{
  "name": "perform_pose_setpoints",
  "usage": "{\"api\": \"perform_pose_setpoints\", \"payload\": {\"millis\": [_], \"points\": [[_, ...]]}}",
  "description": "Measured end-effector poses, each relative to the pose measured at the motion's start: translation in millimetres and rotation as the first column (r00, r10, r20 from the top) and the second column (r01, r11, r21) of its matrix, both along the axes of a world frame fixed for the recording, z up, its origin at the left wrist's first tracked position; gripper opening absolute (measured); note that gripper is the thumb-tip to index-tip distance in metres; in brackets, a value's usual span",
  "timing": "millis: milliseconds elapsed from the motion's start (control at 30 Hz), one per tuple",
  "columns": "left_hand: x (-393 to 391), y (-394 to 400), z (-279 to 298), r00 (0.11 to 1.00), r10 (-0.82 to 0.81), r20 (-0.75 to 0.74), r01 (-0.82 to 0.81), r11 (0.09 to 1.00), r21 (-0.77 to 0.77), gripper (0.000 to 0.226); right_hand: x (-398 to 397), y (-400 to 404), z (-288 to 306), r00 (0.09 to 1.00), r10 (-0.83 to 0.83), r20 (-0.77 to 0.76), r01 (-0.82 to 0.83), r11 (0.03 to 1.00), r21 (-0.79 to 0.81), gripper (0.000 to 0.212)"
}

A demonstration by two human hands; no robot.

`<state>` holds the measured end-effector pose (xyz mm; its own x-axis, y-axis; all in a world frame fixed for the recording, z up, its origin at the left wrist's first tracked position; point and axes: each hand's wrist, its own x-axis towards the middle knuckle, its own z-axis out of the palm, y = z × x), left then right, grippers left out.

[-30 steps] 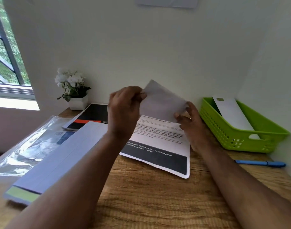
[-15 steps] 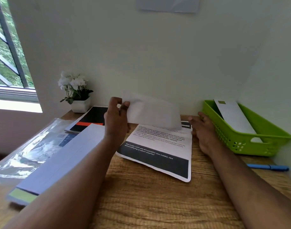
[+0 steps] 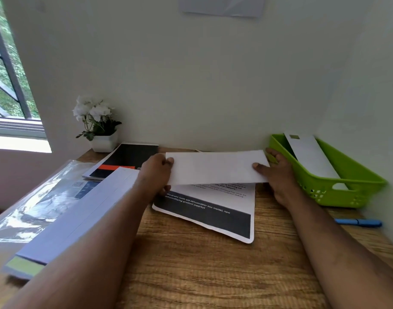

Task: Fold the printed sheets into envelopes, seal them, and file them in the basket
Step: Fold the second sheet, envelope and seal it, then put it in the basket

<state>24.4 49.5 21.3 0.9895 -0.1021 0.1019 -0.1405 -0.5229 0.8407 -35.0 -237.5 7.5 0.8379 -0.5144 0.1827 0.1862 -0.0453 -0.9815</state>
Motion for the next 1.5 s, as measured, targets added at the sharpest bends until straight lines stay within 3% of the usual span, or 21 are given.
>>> {"api": "perform_pose_setpoints", "payload": {"millis": [67, 200, 333, 500, 600, 767, 933, 1133, 1200, 1267, 1367, 1433, 1500], "points": [[6.0, 4.9, -0.1, 1.000, 0.009, -0.019, -0.005, 0.976, 0.219, 0.031, -1.0, -3.0, -3.4, 0.997, 0.035, -0.075, -0.046, 0.987, -0.156, 0.074], [14.4, 13.0, -2.4, 0.999, 0.054, 0.000, -0.048, 0.895, 0.443, 0.031, 1.7, -4.5, -8.8, 0.984, 0.034, -0.172, -0.106, 0.896, -0.431, 0.063], [9.6, 15.8, 0.0, 0.994, 0.113, 0.004, -0.096, 0.821, 0.563, 0.034, 4.3, -7.9, -14.8, 0.949, -0.130, -0.288, -0.171, 0.554, -0.815, 0.064], [0.2, 7.1, 0.1, 0.960, 0.084, 0.265, -0.226, 0.790, 0.570, 0.041, -0.4, 2.7, -12.7, 0.941, -0.083, -0.328, -0.263, 0.431, -0.863, 0.056], [6.0, -2.1, -11.3, 0.917, 0.006, 0.398, -0.267, 0.752, 0.603, 0.041, 1.3, 8.9, -17.1, 0.921, -0.012, -0.390, -0.345, 0.443, -0.828, 0.043], [20.8, -7.4, -18.7, 0.946, 0.036, 0.322, -0.248, 0.721, 0.647, 0.059, 5.5, 8.8, -20.6, 0.914, -0.009, -0.405, -0.363, 0.422, -0.831, 0.035], [25.7, -3.5, -22.4, 0.965, 0.091, 0.246, -0.230, 0.743, 0.628, 0.052, 7.3, 6.2, -23.1, 0.916, 0.025, -0.400, -0.370, 0.441, -0.818, 0.033], [23.4, -1.5, -15.9, 0.906, 0.115, 0.407, -0.325, 0.806, 0.495, 0.021, 5.8, 7.6, -21.5, 0.920, 0.033, -0.391, -0.361, 0.457, -0.813, 0.032], [20.0, -6.4, -11.1, 0.841, 0.081, 0.534, -0.319, 0.872, 0.370, 0.021, 4.6, 9.1, -20.6, 0.938, 0.044, -0.343, -0.319, 0.490, -0.811, 0.033], [12.9, -18.3, -4.2, 0.804, 0.060, 0.592, -0.184, 0.971, 0.151, 0.018, 3.3, 14.3, -15.3, 0.973, 0.057, -0.225, -0.221, 0.524, -0.823, 0.033], [-7.3, -41.2, 3.1, 0.871, 0.031, 0.490, 0.076, 0.978, -0.196, 0.008, -2.2, 33.0, -0.3, 0.995, 0.097, 0.008, -0.057, 0.644, -0.763, 0.033], [-19.9, -50.5, 3.8, 0.938, -0.016, 0.345, 0.151, 0.918, -0.366, 0.009, -7.7, 48.1, 8.4, 0.982, 0.155, 0.103, -0.034, 0.695, -0.718, 0.038], [-28.4, -53.4, 2.5, 0.968, -0.121, 0.218, 0.217, 0.839, -0.499, 0.008, -13.0, 61.9, 12.9, 0.968, 0.200, 0.154, -0.027, 0.688, -0.725, 0.046]]}}
